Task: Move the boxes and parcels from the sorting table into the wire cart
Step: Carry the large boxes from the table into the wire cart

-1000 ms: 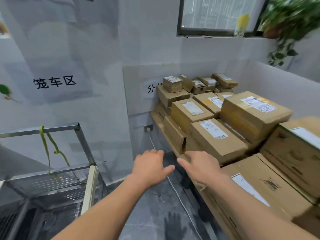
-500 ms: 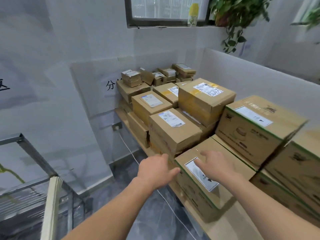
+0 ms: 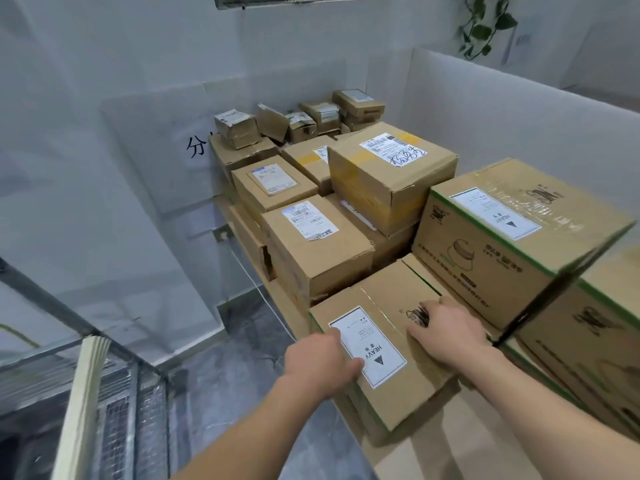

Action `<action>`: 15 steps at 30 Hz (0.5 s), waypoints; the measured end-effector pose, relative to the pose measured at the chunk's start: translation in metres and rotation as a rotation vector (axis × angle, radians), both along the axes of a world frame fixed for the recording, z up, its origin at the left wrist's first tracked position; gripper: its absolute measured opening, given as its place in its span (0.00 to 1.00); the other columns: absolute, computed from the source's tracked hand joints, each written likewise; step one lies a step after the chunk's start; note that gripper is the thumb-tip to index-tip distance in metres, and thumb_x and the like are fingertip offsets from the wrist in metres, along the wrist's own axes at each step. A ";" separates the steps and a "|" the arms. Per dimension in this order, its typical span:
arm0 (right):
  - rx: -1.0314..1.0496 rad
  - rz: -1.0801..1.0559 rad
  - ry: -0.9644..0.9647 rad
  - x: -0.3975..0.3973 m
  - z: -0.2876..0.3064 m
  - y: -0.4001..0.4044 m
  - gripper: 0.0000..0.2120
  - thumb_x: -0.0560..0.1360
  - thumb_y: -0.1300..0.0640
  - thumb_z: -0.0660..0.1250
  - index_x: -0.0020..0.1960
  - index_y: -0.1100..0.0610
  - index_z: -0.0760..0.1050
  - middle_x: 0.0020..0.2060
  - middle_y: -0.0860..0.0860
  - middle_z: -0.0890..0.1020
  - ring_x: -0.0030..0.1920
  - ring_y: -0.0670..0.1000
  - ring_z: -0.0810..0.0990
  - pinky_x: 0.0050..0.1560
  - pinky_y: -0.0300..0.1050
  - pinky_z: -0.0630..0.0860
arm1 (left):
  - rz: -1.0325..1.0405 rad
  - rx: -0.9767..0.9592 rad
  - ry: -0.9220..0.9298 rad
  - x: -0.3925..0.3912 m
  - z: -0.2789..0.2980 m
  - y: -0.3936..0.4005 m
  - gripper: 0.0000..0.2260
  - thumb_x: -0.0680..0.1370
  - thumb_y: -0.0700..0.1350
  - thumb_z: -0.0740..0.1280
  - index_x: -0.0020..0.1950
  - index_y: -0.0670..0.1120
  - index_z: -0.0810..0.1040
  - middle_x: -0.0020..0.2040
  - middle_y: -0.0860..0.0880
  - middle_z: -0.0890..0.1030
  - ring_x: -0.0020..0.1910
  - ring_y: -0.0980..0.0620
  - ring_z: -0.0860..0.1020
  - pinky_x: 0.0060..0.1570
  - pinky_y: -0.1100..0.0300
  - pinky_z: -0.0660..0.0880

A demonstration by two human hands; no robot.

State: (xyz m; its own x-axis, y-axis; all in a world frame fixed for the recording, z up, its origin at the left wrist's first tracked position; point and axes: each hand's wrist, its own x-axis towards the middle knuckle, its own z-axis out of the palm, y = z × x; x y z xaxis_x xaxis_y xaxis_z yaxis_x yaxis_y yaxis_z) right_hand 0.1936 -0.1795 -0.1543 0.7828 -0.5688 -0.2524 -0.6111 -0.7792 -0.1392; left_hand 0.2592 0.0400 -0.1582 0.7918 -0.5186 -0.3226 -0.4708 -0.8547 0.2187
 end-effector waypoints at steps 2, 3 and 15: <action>-0.029 0.016 -0.011 0.002 -0.005 -0.004 0.23 0.75 0.37 0.62 0.64 0.49 0.75 0.58 0.52 0.76 0.59 0.58 0.74 0.55 0.50 0.74 | 0.020 -0.001 -0.011 -0.001 -0.006 -0.002 0.21 0.77 0.64 0.61 0.59 0.49 0.70 0.51 0.49 0.80 0.51 0.45 0.79 0.42 0.54 0.71; -0.040 0.016 -0.017 0.003 -0.007 -0.006 0.23 0.75 0.37 0.62 0.64 0.49 0.74 0.59 0.53 0.76 0.59 0.59 0.73 0.55 0.51 0.74 | 0.033 -0.005 -0.019 -0.002 -0.007 -0.002 0.21 0.77 0.63 0.61 0.59 0.49 0.70 0.50 0.49 0.80 0.51 0.44 0.79 0.42 0.54 0.72; 0.101 -0.024 -0.032 -0.007 -0.025 0.023 0.23 0.74 0.34 0.66 0.56 0.52 0.69 0.47 0.50 0.81 0.46 0.56 0.80 0.40 0.49 0.79 | 0.222 -0.195 -0.002 -0.004 -0.031 0.051 0.22 0.76 0.57 0.65 0.65 0.50 0.63 0.49 0.52 0.80 0.45 0.49 0.80 0.42 0.51 0.80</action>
